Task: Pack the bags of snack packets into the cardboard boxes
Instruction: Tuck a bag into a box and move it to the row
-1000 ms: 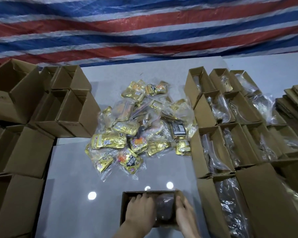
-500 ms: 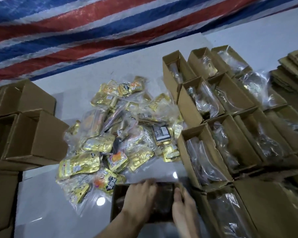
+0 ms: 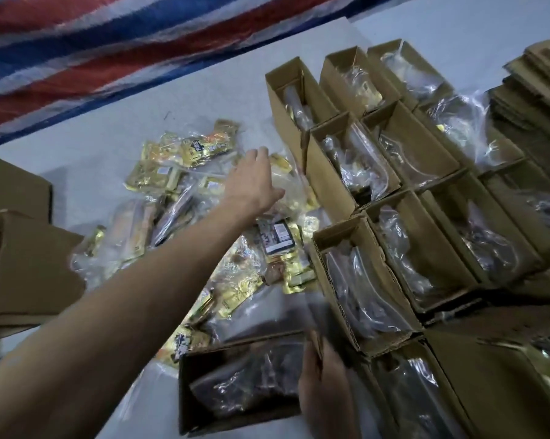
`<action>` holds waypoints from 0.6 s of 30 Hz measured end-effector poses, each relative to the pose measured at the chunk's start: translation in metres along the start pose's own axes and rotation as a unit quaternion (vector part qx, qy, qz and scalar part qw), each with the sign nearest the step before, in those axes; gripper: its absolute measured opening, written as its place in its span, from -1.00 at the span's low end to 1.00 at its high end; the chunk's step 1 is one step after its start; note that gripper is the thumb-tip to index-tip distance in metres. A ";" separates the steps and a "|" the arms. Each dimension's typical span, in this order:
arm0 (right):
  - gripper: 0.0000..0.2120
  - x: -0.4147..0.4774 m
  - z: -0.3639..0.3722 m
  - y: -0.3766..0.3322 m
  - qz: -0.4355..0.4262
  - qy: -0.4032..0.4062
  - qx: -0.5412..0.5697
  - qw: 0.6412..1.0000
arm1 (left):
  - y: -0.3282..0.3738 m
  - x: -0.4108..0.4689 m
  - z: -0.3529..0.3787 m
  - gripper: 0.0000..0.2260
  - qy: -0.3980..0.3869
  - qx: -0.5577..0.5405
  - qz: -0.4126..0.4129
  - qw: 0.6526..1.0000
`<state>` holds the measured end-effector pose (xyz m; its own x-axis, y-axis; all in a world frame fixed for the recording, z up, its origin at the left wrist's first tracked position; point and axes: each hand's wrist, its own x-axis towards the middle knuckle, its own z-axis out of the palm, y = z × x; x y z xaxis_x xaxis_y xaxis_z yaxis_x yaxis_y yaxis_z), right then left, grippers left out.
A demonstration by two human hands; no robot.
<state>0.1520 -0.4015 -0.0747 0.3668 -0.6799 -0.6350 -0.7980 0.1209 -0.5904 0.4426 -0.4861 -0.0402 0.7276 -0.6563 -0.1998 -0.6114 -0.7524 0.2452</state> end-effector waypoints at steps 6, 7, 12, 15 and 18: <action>-0.78 0.008 -0.008 -0.001 -0.041 -0.051 0.039 0.997 | -0.014 0.000 0.045 -0.21 -0.085 -0.043 -0.081 0.992; -0.78 0.007 -0.009 -0.002 -0.046 -0.060 0.050 0.996 | -0.019 -0.004 0.050 -0.39 -0.077 -0.015 -0.075 0.994; -0.78 0.011 -0.015 -0.002 -0.050 -0.083 0.039 0.995 | -0.041 -0.040 0.054 -0.88 -0.008 -0.053 -0.023 0.998; -0.68 0.011 -0.016 -0.004 -0.033 -0.096 0.037 0.994 | -0.050 -0.072 0.036 -0.76 0.061 -0.100 0.031 0.993; -0.67 0.011 -0.015 -0.005 -0.022 -0.102 0.048 0.993 | -0.060 -0.112 0.015 -0.85 0.067 -0.212 -0.006 0.975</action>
<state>0.1531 -0.4208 -0.0710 0.4978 -0.5271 -0.6888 -0.7328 0.1692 -0.6591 0.3931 -0.3684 -0.0465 0.7856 -0.6127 -0.0862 -0.4393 -0.6504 0.6196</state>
